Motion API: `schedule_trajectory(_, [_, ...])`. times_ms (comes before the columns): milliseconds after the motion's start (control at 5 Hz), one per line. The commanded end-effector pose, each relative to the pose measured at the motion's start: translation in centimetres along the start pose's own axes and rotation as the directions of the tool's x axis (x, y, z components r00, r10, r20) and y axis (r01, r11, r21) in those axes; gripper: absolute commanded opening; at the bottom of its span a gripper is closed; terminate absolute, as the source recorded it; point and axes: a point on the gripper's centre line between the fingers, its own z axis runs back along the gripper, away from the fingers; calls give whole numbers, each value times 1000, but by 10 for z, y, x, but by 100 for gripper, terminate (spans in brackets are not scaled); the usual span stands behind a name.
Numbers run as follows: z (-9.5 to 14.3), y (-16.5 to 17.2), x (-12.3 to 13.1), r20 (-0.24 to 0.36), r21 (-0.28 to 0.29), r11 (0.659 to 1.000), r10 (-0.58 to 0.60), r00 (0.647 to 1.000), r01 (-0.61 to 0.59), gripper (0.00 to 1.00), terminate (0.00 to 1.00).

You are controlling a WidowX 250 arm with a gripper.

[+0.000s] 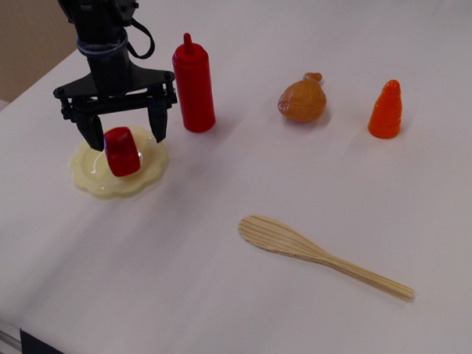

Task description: Take sushi off plate

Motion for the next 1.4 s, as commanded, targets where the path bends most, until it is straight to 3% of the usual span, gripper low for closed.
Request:
schedule_trajectory(0, [-2, 5, 2, 7, 17, 1000, 4, 1000, -4, 100, 0])
schedule_trajectory(600, [-12, 3, 2, -2, 30, 999, -13, 1000, 13, 100, 0])
schedule_trajectory(800, [-4, 3, 1, 15, 8, 1000, -6, 1000, 6, 0, 0])
schedule_trajectory(1000, [9, 0, 1, 39, 12, 1000, -12, 999, 11, 0, 0])
schedule_trajectory(1200, [29, -5, 3, 69, 63, 996, -64, 996, 60, 0, 0])
